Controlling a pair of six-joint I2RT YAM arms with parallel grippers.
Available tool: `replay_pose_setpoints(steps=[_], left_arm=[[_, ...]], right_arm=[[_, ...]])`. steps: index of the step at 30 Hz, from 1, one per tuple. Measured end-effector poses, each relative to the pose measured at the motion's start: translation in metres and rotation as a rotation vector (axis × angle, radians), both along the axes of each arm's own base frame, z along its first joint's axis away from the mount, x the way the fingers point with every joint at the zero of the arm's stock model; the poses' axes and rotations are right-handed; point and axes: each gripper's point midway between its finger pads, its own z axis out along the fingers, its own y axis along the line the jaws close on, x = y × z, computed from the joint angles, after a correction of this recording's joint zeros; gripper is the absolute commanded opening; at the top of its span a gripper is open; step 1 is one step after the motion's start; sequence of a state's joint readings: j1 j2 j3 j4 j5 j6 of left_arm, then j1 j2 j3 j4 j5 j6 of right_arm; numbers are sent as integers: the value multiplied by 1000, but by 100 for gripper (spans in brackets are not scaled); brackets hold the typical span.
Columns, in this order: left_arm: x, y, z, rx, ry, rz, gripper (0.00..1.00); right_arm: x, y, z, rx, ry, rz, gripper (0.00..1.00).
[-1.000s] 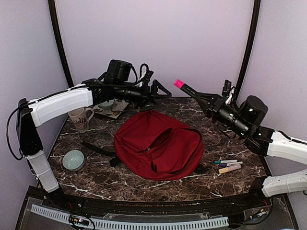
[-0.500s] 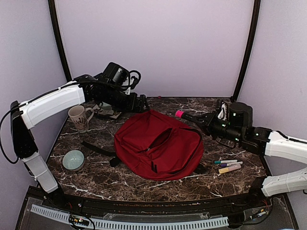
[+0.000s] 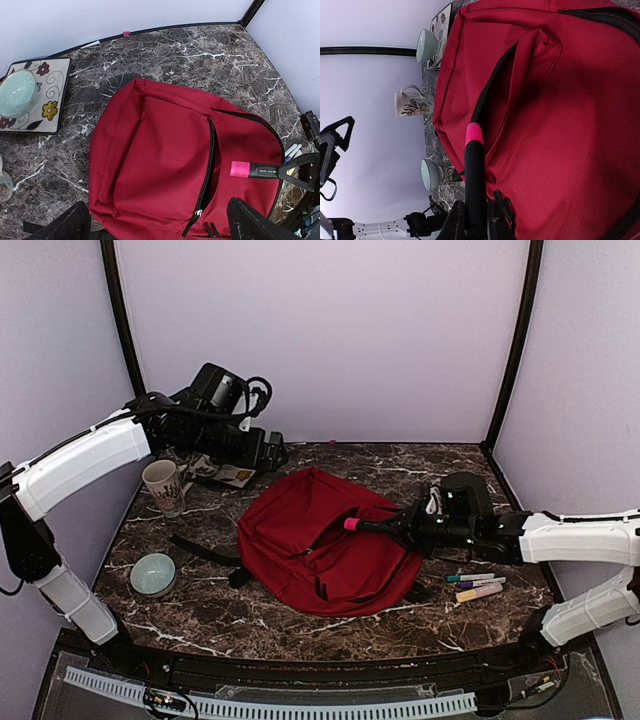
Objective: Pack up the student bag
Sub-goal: Place the pen in the lower front pocket of the bag.
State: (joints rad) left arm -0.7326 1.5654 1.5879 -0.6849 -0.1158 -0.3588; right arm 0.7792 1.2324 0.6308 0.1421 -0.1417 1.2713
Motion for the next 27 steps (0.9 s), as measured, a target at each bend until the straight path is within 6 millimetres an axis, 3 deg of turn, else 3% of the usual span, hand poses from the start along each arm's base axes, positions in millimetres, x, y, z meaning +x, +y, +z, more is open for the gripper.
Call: replay_pose_setpoints(steps=[13, 27], left_arm=[[-6, 10, 17, -5, -34, 11, 95], [-8, 12, 22, -14, -44, 11, 95]], right_arm=[[11, 18, -27, -24, 53, 17, 0], [40, 40, -50, -22, 33, -10, 0]])
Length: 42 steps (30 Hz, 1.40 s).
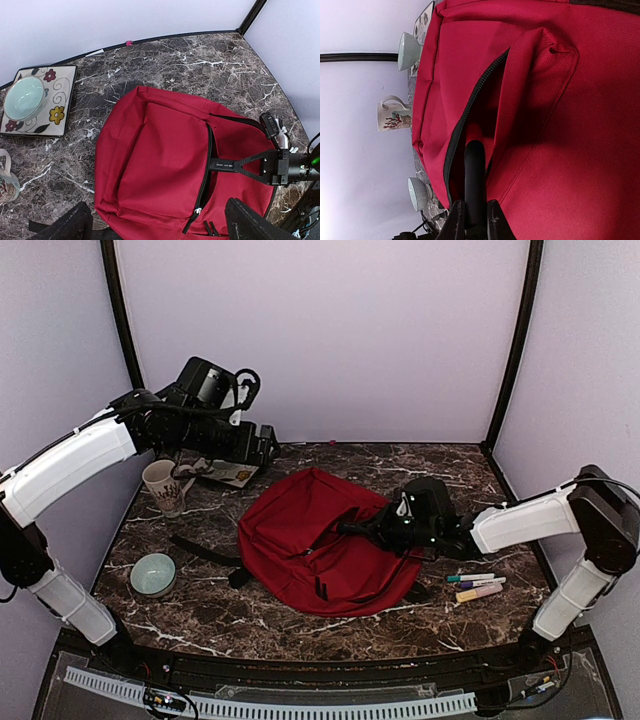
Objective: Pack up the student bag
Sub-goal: Place the pen in the lower front pocket of the bag, then adjust the pen in the lower front pocket of the bag.
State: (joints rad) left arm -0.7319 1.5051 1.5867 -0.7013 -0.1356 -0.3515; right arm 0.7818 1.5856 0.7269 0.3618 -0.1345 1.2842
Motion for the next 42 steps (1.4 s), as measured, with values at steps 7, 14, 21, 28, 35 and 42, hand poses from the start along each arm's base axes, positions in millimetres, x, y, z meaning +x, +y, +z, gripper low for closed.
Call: replay_pose_setpoints(steps=[7, 14, 21, 28, 35, 42], left_arm=[[-1, 1, 3, -4, -6, 1, 95], [-4, 5, 10, -14, -20, 3, 95], [-4, 7, 12, -9, -27, 11, 95], [-6, 9, 15, -13, -35, 14, 95], [-6, 9, 14, -14, -33, 12, 95], [-5, 4, 17, -34, -40, 0, 95]], right_arm=[[14, 19, -15, 28, -13, 19, 0], [24, 38, -17, 59, -24, 52, 37], [22, 39, -14, 38, -18, 81, 45], [9, 26, -4, -46, -13, 119, 41], [-3, 13, -2, -162, -9, 165, 24], [-2, 24, -5, -233, -17, 217, 13]])
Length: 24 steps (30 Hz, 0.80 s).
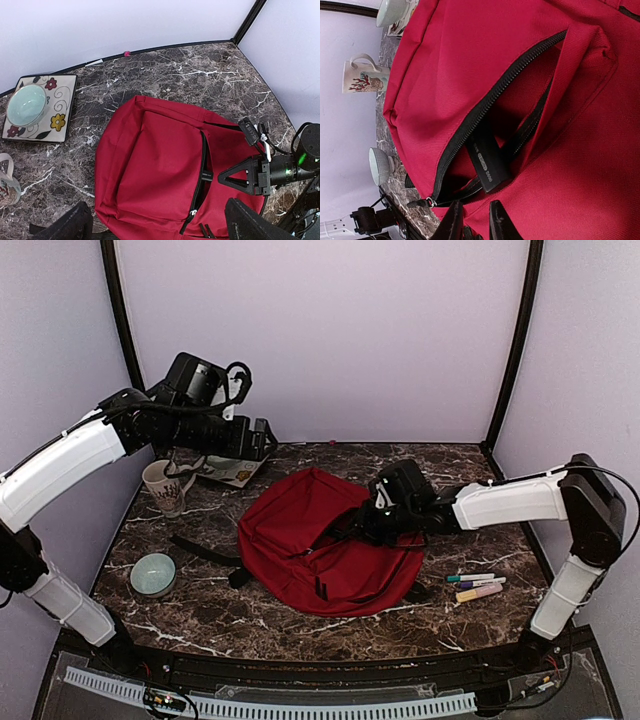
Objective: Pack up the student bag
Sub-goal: Adjust the pen in the lower front pocket of the bag.
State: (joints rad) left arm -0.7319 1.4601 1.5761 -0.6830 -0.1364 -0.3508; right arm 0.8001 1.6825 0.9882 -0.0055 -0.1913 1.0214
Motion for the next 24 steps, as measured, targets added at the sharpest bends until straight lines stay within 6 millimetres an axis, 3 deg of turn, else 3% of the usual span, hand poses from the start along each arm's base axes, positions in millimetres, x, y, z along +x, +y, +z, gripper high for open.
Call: replay_pose_setpoints(steps=[4, 24], left_arm=[[1, -1, -1, 0, 3, -3, 94], [3, -2, -7, 18, 7, -2, 95]], right_arm=[[1, 5, -9, -24, 8, 16, 7], [15, 28, -42, -63, 55, 67, 7]])
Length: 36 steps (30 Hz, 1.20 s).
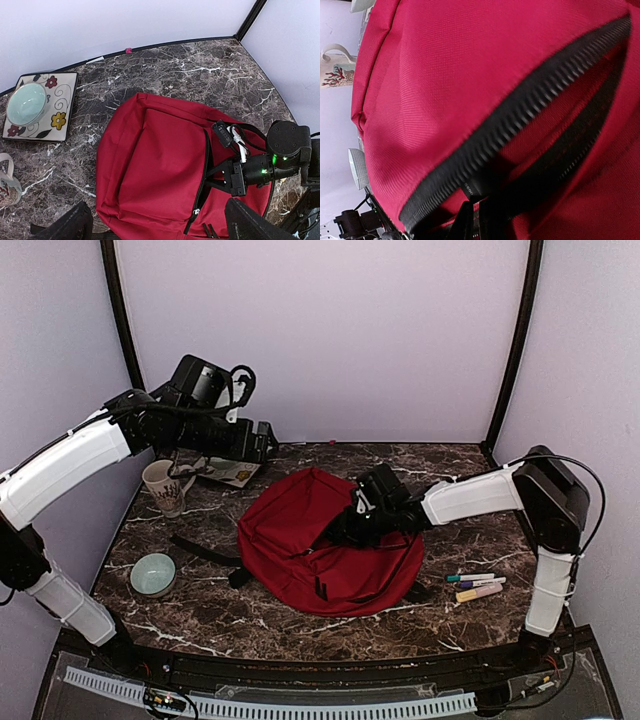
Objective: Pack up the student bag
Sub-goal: Adjust the pen in the lower front pocket of the bag, then pick up the pen from the corner of the board.
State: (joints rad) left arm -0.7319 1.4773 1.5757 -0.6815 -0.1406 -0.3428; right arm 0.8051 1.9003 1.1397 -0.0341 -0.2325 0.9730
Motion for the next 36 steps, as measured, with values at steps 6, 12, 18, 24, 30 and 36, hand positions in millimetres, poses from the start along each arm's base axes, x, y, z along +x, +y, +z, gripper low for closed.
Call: replay_pose_setpoints(steps=[6, 12, 18, 24, 30, 36], left_arm=[[3, -3, -7, 14, 13, -4, 95], [3, -3, -6, 12, 11, -3, 95], [3, -3, -6, 11, 10, -2, 95], [4, -5, -3, -1, 4, -7, 97], [5, -13, 2, -37, -9, -30, 98], [7, -23, 3, -68, -8, -57, 98]], right_arm=[[8, 4, 3, 3, -30, 19, 9], [8, -4, 14, -16, -70, 60, 17], [-5, -21, 62, -13, -158, 102, 25], [-18, -54, 99, -79, -227, 89, 36], [-25, -101, 118, -200, -247, -16, 53], [-37, -156, 121, -302, -208, -165, 57]])
